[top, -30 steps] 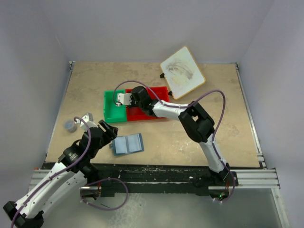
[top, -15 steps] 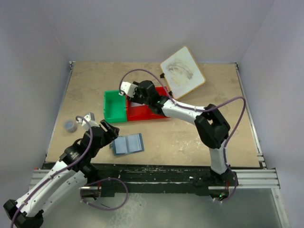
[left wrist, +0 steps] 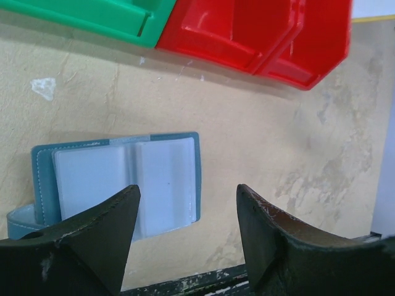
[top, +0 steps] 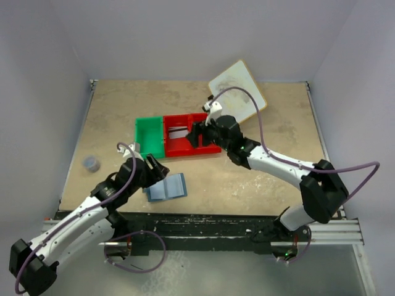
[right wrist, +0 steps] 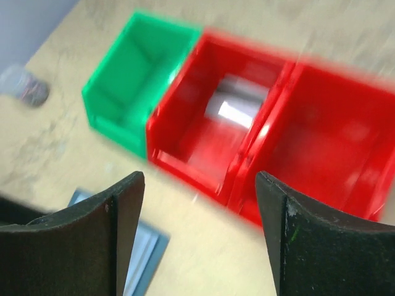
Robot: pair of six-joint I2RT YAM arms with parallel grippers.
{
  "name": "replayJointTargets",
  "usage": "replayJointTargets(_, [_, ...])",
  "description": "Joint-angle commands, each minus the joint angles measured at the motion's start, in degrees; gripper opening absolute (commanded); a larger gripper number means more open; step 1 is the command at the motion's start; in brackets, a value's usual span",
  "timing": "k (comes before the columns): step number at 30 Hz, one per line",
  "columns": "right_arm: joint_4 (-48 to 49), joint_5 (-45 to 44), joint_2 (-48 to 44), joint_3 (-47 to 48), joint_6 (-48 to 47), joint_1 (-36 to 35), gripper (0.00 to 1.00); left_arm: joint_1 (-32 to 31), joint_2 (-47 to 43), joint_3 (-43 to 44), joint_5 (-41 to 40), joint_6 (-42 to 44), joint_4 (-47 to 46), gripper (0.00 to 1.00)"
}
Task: Take the credit cards out of the card holder
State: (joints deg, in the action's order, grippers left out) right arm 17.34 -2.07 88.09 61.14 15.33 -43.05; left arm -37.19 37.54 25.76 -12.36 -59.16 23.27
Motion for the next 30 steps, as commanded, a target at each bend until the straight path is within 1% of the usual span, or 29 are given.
replayJointTargets(1, [6.1, 7.7, -4.0, -11.9, 20.9, -0.3, 0.72, 0.0, 4.6, -0.7, 1.3, 1.3, -1.3, 0.60])
replayJointTargets(3, [7.4, 9.5, -4.8, -15.1, 25.1, -0.3, 0.70, 0.0, 6.3, -1.2, -0.1, 0.9, -0.3, 0.58])
replayJointTargets(4, [10.3, 10.5, -4.7, -16.9, 27.9, -0.4, 0.70, 0.0, 6.6, -1.4, -1.0, 0.5, 0.4, 0.57])
replayJointTargets(6, [17.3, 15.9, -3.5, -20.1, 33.1, -1.3, 0.66, 0.0, 6.1, -1.6, -2.7, 0.3, 1.0, 0.56])
replayJointTargets(7, [20.1, 17.6, -2.4, -21.3, 35.5, -2.2, 0.64, 0.0, 5.6, -1.4, -4.3, 0.3, 1.9, 0.56])
replayJointTargets(9, [21.8, 17.5, 0.0, -21.2, 38.7, -4.8, 0.63, 0.0, 4.9, -0.2, -9.0, -0.2, 5.3, 0.56])
replayJointTargets(11, [20.4, 16.1, 3.6, -19.2, 39.6, -7.9, 0.62, 0.1, 4.6, -0.1, -11.6, -1.7, 7.0, 0.56])
replayJointTargets(13, [19.1, 14.4, 6.4, -17.1, 41.0, -10.3, 0.59, 0.0, 4.9, -0.8, -12.0, -3.7, 8.0, 0.56])
replayJointTargets(15, [21.1, 13.7, 8.1, -17.2, 43.1, -11.6, 0.58, 0.0, 5.4, -2.1, -11.3, -4.3, 7.5, 0.56])
replayJointTargets(16, [22.3, 13.5, 8.7, -17.4, 44.0, -11.9, 0.57, 0.0, 5.5, -2.6, -11.0, -4.4, 7.3, 0.56])
replayJointTargets(18, [21.6, 12.4, 9.3, -17.1, 44.8, -12.2, 0.56, 0.0, 5.4, -3.6, -10.6, -5.1, 6.7, 0.56])
replayJointTargets(25, [10.0, 8.3, 9.9, -13.8, 43.9, -12.3, 0.55, 0.0, 4.4, -7.5, -9.4, -6.8, 4.5, 0.55])
replayJointTargets(30, [8.4, 9.6, 11.8, -13.4, 43.5, -12.3, 0.55, 0.0, 4.5, -9.1, -8.9, -6.5, 2.7, 0.49])
